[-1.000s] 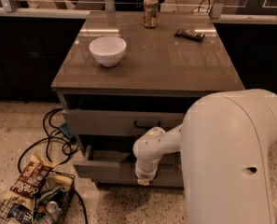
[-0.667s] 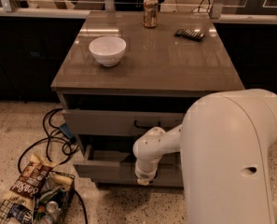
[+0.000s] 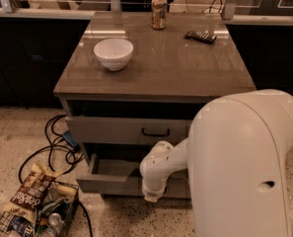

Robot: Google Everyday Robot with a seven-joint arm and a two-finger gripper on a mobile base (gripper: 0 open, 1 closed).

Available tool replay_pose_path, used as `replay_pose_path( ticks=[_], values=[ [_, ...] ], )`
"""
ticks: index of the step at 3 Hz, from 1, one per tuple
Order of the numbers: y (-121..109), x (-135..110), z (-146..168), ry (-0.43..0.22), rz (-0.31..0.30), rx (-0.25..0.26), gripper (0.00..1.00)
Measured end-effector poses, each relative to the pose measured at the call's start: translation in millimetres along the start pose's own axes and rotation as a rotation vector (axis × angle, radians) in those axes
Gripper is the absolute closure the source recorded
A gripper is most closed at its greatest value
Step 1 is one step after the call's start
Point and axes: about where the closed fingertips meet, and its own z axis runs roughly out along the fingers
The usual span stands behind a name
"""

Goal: Open middle drawer

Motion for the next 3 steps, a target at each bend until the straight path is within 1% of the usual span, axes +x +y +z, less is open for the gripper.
replay_pose_path(
  ticks=[1,2,3],
  values=[
    [24,9,2,0.019,0.025,0.024,1.00],
    [36,16,2,0.026,0.032,0.035,1.00],
    [36,14,0,0.026,0.032,0.035,1.00]
  ],
)
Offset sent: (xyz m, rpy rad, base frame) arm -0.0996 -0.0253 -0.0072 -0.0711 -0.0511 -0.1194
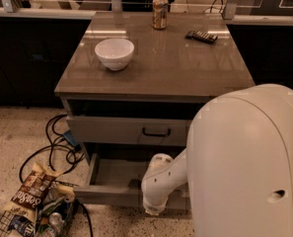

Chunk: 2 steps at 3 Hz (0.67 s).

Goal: Open middle drawer

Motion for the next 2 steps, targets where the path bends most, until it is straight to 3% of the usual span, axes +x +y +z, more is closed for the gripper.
replay_pose_path(
  ticks=[2],
  values=[
    [0.1,0.0,0.1,0.000,0.000,0.000,1.00]
  ],
)
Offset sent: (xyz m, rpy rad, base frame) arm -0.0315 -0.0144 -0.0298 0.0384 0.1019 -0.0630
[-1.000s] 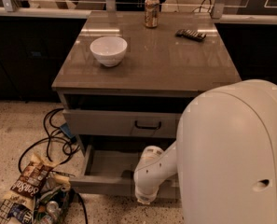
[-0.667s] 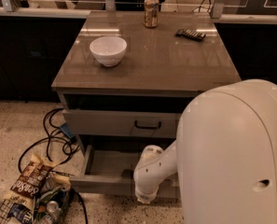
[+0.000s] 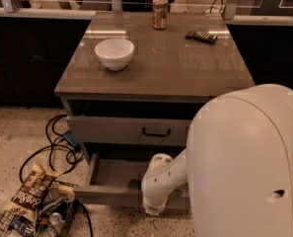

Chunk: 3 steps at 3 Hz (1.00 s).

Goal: Open middle drawer

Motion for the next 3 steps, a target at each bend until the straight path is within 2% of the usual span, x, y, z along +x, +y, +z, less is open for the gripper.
replay_pose_path(
  ticks=[3],
  values=[
    [0.2,0.1,-0.4,0.000,0.000,0.000,1.00]
  ],
)
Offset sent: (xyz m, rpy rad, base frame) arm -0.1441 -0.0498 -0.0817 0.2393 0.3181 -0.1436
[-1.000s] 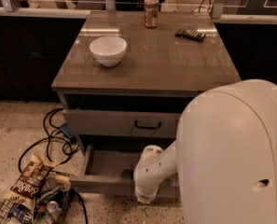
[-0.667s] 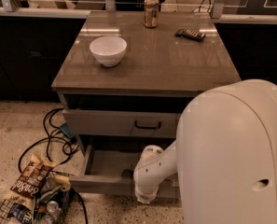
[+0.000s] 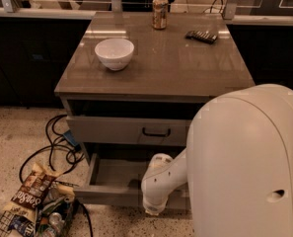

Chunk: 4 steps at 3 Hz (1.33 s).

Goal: Open middle drawer

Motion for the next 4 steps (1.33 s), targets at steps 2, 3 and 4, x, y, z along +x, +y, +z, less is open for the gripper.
replay_pose_path(
  ticks=[2,3,4],
  values=[
    [0.0,0.0,0.0,0.000,0.000,0.000,0.82],
    [0.0,0.0,0.0,0.000,0.000,0.000,0.59],
    [0.1,0.1,0.1,0.000,0.000,0.000,0.36]
  ],
)
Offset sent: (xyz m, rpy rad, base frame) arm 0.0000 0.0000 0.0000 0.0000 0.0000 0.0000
